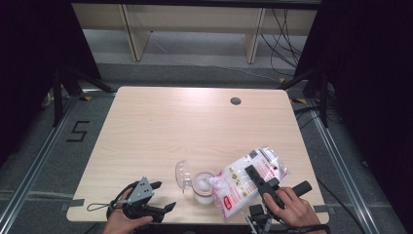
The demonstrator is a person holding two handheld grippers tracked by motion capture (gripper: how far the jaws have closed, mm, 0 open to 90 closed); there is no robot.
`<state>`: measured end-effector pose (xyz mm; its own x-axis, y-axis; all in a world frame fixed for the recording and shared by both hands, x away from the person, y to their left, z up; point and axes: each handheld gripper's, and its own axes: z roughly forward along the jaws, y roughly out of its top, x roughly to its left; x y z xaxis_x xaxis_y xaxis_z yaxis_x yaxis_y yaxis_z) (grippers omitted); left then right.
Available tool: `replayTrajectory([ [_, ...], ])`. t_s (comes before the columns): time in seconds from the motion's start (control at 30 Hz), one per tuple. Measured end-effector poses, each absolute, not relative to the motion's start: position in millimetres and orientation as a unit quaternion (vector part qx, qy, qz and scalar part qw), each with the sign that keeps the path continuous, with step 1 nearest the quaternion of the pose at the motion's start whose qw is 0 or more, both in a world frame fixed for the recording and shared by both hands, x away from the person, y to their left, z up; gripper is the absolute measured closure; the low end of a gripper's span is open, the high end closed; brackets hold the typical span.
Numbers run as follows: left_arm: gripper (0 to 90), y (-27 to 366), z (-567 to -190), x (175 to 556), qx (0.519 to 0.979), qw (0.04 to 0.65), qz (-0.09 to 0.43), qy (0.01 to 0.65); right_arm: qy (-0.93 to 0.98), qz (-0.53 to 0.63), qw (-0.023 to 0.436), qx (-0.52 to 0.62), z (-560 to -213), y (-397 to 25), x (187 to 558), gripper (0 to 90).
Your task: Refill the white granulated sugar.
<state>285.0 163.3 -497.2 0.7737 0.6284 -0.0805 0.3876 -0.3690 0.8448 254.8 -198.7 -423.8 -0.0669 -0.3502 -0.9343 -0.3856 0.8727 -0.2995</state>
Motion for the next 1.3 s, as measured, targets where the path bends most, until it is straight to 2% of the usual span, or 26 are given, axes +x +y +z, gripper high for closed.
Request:
replayTrajectory([
  [0.23, 16.2, 165.1, -496.7, 286.3, 0.825, 0.455, 0.130, 0.309, 0.726, 0.015, 0.638, -0.258, -423.5, -196.4, 255.3, 70.9],
  [0.3, 16.2, 163.4, -497.8, 285.6, 0.815, 0.470, 0.127, 0.313, 0.723, 0.017, 0.640, -0.260, -422.8, -196.0, 255.6, 70.9],
  [1.0, 16.2, 163.5, -498.0, 285.6, 0.815, 0.470, 0.127, 0.315, 0.719, 0.009, 0.640, -0.269, -421.0, -194.7, 255.7, 71.0],
  [1.3, 16.2, 164.4, -497.3, 285.5, 0.816, 0.468, 0.126, 0.315, 0.732, 0.047, 0.630, -0.254, -423.6, -198.7, 261.1, 71.2],
])
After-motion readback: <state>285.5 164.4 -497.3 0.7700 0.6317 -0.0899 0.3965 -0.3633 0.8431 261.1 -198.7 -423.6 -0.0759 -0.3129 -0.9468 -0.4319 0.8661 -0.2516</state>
